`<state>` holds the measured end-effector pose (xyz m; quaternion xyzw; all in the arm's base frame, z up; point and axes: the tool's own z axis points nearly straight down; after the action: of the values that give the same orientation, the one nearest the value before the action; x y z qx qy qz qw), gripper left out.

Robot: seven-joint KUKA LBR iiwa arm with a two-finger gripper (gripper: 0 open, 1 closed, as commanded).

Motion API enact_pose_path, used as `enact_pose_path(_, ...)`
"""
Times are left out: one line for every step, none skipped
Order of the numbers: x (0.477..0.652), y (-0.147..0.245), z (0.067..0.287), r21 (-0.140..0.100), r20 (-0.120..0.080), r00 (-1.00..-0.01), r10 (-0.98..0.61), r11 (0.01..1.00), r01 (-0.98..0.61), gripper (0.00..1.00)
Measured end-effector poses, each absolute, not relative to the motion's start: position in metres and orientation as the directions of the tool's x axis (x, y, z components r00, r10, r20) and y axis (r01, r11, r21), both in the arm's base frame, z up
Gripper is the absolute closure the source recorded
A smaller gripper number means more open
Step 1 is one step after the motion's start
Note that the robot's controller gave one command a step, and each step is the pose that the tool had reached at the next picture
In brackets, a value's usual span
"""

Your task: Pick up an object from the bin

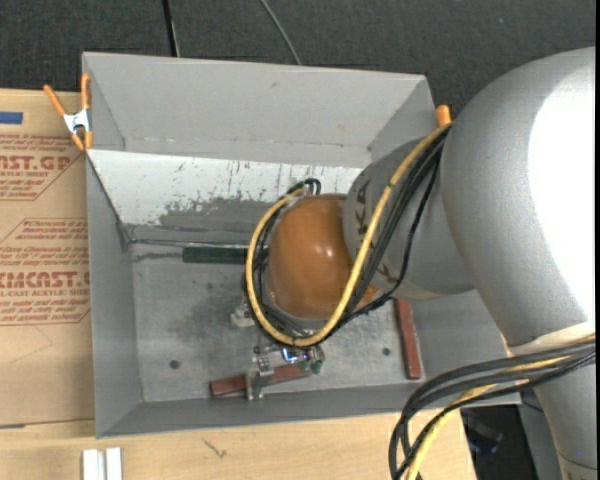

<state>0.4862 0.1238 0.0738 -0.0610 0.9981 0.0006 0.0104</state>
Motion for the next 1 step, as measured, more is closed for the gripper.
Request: enact_pose_path(0.4906,0.1297,0.0755,0.002,-0.009,-0.994,-0.113,0.994,-0.113,1.00)
